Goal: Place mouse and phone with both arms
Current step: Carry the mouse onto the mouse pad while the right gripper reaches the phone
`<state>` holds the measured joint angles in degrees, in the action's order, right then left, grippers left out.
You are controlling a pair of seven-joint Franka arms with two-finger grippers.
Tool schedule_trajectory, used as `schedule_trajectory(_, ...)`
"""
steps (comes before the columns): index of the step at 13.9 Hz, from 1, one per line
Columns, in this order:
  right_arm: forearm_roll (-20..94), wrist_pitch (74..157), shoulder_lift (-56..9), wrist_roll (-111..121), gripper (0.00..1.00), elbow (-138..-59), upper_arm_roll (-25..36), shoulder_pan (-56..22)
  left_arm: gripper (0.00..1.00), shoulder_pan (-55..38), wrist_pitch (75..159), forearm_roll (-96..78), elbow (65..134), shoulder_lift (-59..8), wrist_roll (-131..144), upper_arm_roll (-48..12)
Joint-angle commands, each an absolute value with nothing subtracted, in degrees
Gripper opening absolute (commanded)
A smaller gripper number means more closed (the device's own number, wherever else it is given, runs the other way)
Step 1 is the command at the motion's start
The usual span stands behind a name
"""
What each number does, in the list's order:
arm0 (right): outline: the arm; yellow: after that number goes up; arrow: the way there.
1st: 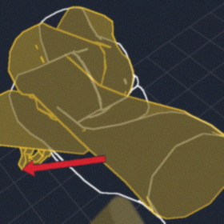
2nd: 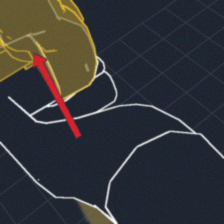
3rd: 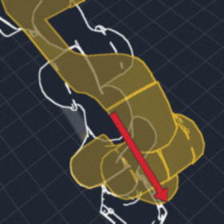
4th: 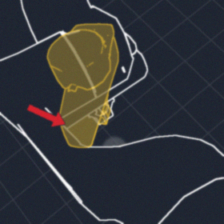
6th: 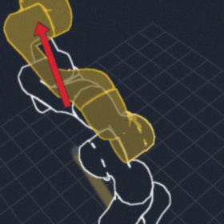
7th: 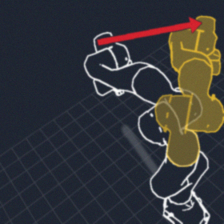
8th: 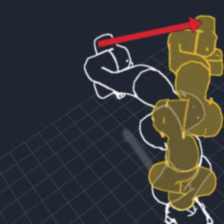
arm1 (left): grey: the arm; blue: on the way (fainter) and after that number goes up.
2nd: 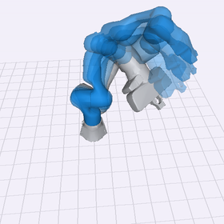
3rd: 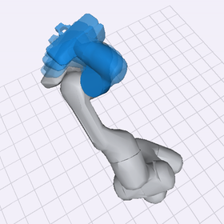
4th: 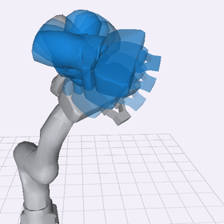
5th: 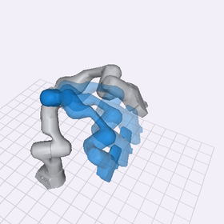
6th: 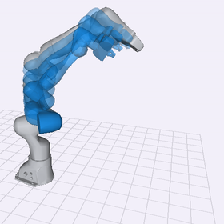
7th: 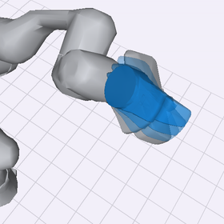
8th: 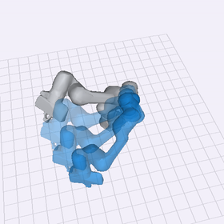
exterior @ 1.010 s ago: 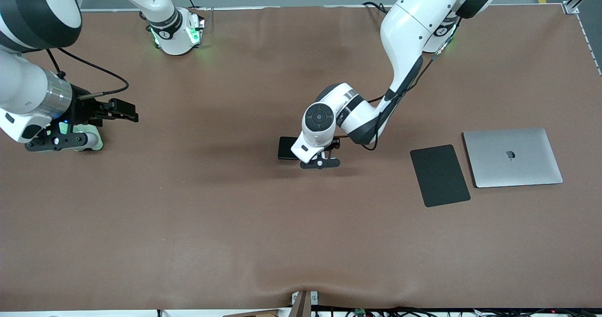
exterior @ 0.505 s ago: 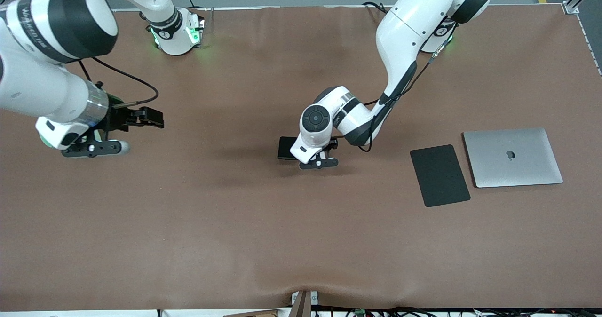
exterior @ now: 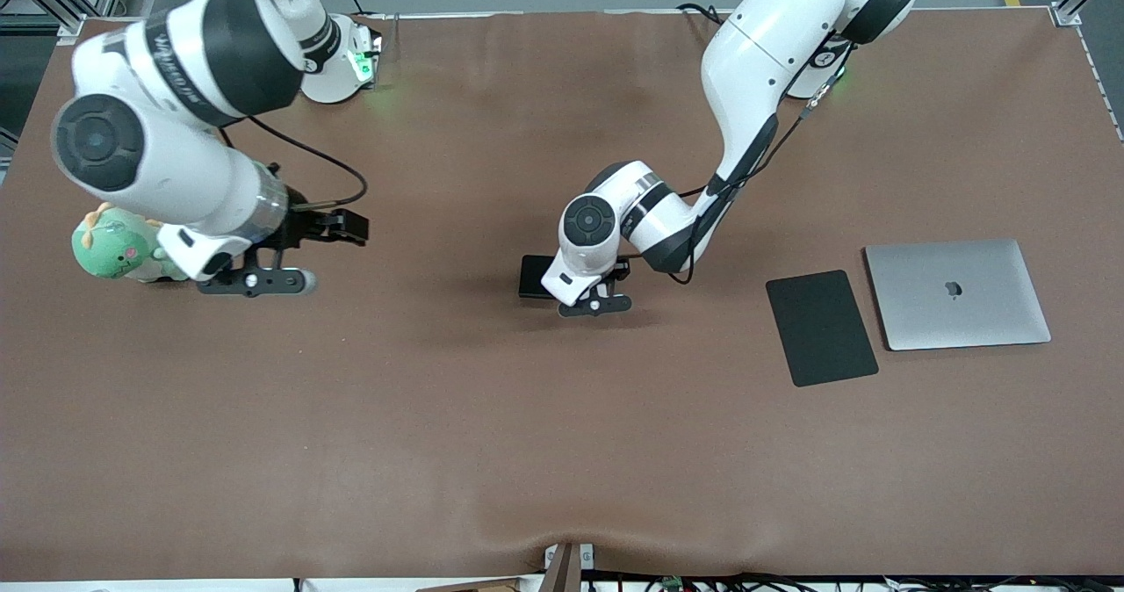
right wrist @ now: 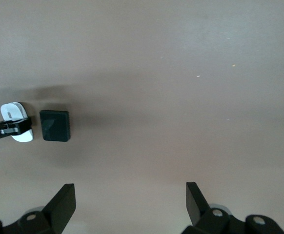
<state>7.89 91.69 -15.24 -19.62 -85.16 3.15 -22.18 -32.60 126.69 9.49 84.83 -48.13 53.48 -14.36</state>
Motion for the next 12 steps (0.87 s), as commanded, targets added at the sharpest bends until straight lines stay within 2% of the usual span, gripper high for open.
schedule_trajectory(1,8.3,93.7,-17.2,-23.8,1.00,-84.3,3.6,-25.3,0.22,-31.6,123.2,11.2,85.6,-45.3,54.7,-14.1)
schedule_trajectory(5,8.3,96.0,-20.0,-27.6,1.00,-84.3,3.6,-28.9,0.16,-24.8,114.4,11.2,85.9,-38.1,52.7,-14.2)
schedule_trajectory(12,8.3,101.7,-25.7,-30.8,1.00,-84.3,3.6,-33.7,0.13,-9.1,113.5,11.1,91.0,-29.8,34.5,-14.6)
